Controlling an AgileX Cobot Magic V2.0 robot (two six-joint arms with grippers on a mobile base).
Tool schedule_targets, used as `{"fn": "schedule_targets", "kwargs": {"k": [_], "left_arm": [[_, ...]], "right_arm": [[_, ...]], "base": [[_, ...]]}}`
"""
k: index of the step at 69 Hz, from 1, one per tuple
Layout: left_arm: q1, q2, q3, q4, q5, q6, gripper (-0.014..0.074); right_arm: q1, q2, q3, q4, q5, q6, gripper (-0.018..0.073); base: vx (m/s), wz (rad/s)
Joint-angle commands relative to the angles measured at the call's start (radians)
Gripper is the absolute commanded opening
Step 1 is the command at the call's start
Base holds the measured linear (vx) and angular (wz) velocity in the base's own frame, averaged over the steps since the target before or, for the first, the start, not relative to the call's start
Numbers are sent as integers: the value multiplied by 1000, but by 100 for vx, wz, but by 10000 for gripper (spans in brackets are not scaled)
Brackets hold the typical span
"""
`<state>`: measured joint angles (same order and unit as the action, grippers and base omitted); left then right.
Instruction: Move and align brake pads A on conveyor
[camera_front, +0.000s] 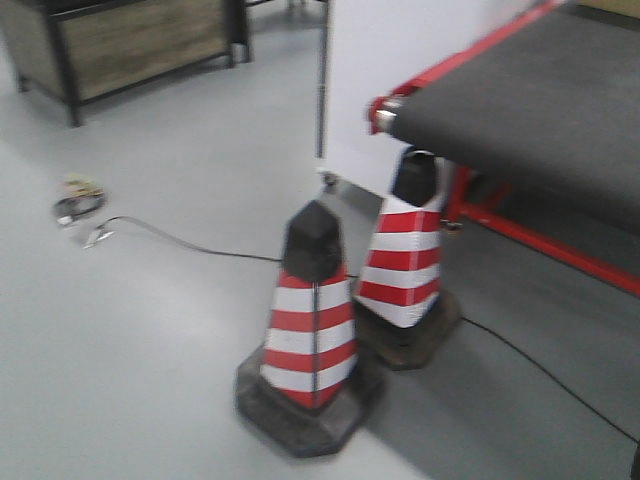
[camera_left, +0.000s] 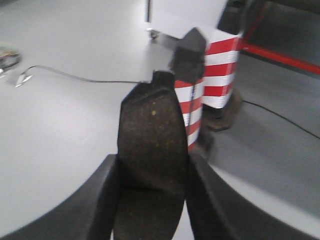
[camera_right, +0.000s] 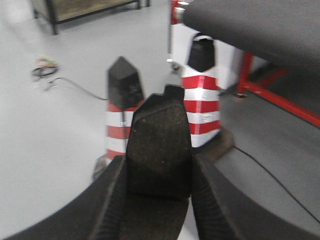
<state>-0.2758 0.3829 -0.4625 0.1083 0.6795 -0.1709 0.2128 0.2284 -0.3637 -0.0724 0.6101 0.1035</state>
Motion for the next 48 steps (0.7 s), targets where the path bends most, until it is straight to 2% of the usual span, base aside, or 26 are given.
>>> {"fn": "schedule_targets", "kwargs": {"k": [1,48], "left_arm": [[0,8,-30,2,-85,-1,-6],[0,8,-30,2,-85,-1,-6]], "right_arm": [[-3,12,-28,-10,-95,-5,-7],[-3,12,-28,-10,-95,-5,-7]], "base": [[22,-85],[21,-81]]}}
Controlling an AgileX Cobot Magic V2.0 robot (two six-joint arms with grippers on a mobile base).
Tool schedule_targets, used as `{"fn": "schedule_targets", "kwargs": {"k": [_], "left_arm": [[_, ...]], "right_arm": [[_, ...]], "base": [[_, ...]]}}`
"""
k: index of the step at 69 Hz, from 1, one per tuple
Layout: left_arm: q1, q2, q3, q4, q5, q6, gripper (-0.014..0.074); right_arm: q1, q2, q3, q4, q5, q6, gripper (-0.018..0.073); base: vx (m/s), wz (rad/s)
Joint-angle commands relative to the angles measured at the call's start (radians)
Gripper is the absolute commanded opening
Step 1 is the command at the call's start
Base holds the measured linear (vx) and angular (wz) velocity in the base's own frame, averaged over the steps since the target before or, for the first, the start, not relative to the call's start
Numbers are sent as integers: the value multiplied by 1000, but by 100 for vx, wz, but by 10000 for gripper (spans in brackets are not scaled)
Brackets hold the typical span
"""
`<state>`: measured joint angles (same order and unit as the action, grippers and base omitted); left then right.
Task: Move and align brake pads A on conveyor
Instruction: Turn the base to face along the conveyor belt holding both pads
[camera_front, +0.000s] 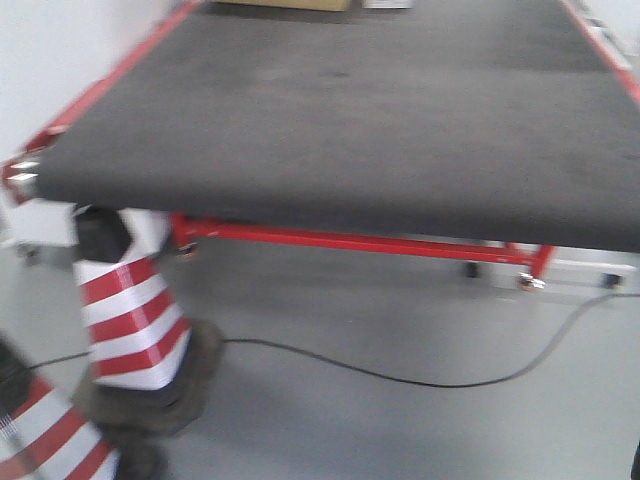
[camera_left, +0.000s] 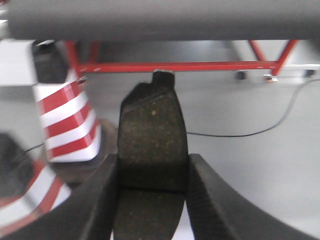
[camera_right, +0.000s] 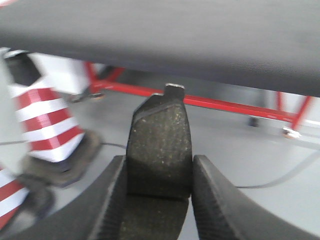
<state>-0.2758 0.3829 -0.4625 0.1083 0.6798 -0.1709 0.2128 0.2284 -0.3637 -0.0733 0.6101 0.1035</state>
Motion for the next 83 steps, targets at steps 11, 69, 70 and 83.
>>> {"fn": "schedule_targets", "kwargs": {"k": [11,69,70,83], "left_arm": [[0,8,-30,2,-84,-1,-6],[0,8,-30,2,-83,-1,-6],[0,8,-30,2,-83,-1,-6],[0,8,-30,2,-83,-1,-6]], "right_arm": [[-3,12,-28,-9,-95,-5,-7],[-3,12,-28,-9,-95,-5,-7],[-3,12,-28,-9,-95,-5,-7],[-3,12,-28,-9,-95,-5,-7]], "base": [[22,-62],[35,-9],[44,13],[42,10]]}}
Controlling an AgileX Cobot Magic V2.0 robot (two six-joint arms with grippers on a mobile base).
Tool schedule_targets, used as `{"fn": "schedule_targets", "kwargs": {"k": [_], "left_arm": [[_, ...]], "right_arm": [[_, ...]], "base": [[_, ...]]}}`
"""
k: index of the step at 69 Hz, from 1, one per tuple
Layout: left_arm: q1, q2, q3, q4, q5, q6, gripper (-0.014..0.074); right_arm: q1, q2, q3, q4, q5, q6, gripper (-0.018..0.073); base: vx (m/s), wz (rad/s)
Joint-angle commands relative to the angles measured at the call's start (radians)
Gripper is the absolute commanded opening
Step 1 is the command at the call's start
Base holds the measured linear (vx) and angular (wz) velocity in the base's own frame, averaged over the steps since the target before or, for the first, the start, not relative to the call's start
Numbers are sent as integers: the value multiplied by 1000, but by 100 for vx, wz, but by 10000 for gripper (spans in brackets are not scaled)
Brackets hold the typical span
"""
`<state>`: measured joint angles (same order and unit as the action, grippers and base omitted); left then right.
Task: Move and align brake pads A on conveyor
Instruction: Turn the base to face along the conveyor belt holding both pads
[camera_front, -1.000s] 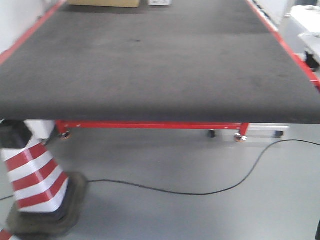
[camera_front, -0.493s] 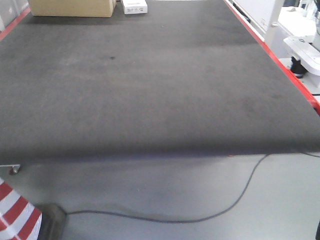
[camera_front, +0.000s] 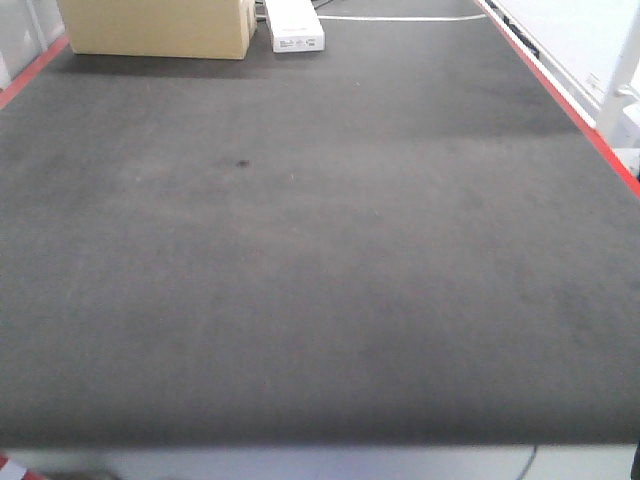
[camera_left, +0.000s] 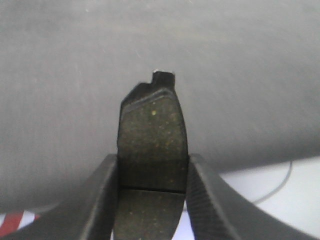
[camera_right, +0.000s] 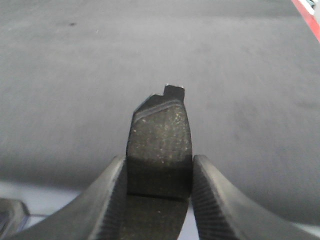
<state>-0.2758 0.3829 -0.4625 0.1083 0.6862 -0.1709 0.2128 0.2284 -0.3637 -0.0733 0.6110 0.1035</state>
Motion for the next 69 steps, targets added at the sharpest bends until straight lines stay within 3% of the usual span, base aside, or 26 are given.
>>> {"fn": "schedule_targets", "kwargs": {"k": [1,38,69], "left_arm": [[0,8,-30,2,-92,-1,-6],[0,8,-30,-4,-91,-1,-6],[0,8,-30,-4,-91,-1,-6]], "right_arm": [[-3,12,-28,-9,-96,-5,-7],[-3,12,-28,-11,-96,-5,-7],[-3,12,-28,-11,-96,-5,-7]], "base": [[40,8],[32,2],[14,0]]}}
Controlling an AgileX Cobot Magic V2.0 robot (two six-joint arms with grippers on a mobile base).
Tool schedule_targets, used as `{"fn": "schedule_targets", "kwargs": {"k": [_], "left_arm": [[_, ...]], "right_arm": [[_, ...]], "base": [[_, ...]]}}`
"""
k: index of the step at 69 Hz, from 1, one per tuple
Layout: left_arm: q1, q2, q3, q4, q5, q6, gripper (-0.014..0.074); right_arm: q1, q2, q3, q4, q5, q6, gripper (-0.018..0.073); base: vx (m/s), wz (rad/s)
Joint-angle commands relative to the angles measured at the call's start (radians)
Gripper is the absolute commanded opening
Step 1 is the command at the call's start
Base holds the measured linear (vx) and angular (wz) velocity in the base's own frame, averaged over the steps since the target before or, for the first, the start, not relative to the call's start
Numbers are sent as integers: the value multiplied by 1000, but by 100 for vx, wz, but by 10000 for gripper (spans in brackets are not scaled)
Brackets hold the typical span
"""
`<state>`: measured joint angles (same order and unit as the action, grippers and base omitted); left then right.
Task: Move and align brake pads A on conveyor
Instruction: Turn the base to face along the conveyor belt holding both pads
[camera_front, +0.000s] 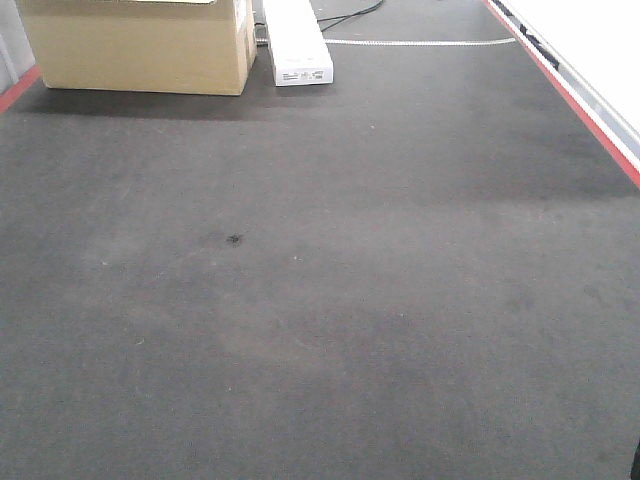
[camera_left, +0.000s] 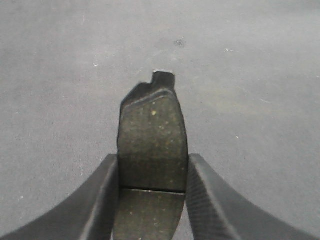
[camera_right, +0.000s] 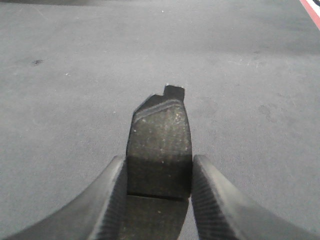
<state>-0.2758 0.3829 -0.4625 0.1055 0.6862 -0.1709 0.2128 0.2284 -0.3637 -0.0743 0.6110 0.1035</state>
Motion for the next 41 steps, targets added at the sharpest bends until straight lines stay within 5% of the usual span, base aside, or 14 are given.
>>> {"fn": "schedule_targets", "kwargs": {"k": [1,41], "left_arm": [[0,8,-30,-1,-91,-1,-6],[0,8,-30,-1,-91,-1,-6]], "right_arm": [[-3,12,-28,-10,-96,-5,-7],[-3,12,-28,-10,-96,-5,-7]], "base": [[6,0],[1,0]]}}
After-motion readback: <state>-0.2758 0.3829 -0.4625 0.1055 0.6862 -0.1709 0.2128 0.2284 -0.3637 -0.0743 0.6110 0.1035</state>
